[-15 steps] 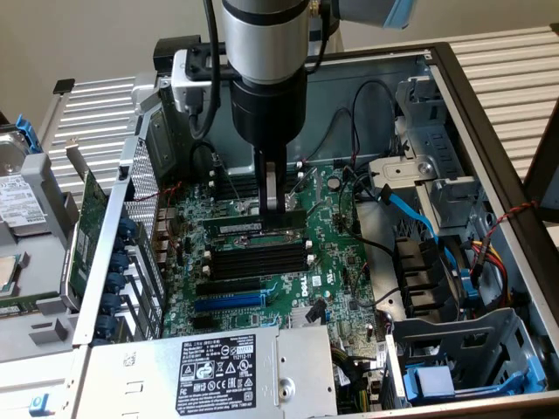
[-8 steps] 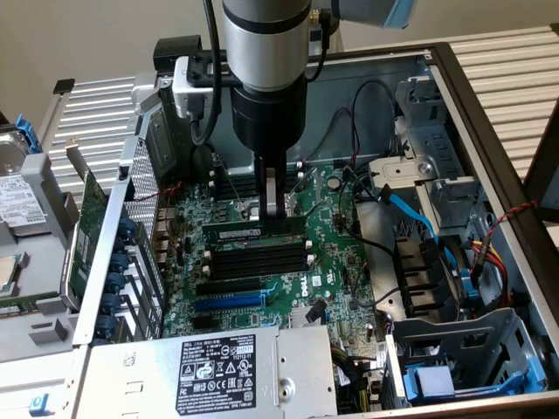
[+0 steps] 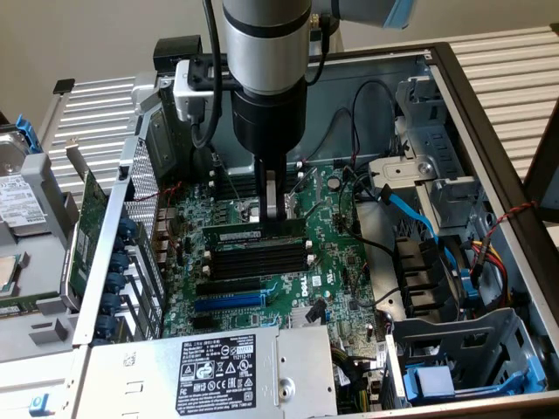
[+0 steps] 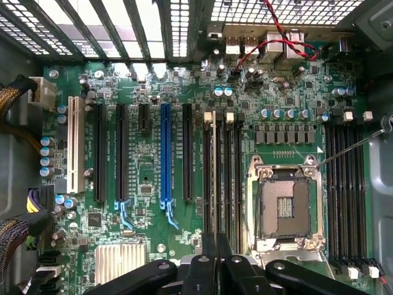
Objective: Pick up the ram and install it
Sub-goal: 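Insert the ram into the slot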
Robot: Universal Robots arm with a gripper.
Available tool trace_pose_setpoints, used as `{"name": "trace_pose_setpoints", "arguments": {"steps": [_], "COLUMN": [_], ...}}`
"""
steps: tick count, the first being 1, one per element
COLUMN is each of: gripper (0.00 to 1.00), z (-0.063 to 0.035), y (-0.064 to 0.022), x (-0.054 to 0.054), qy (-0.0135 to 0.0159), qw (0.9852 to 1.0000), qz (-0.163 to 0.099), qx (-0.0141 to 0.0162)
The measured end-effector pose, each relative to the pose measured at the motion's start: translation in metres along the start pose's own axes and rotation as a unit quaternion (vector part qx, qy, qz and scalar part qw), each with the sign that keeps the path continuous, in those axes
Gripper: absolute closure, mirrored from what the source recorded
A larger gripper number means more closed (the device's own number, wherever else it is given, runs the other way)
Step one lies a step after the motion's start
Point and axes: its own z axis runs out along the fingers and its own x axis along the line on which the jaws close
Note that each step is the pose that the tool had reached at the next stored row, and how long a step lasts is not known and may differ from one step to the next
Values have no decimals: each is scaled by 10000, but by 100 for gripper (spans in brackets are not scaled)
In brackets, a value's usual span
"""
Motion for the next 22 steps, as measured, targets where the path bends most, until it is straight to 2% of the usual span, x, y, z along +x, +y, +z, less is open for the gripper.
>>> {"name": "trace_pose_setpoints", "arguments": {"steps": [9,18,22], "gripper": [88,88,88], "z": [39,121,136], "y": [-1,-5,-4], "x": [-27,-22,-43], "qy": [1,12,26], "qw": [10000,10000,10000], "qz": [-4,-5,-8], "qx": [0,1,1]}}
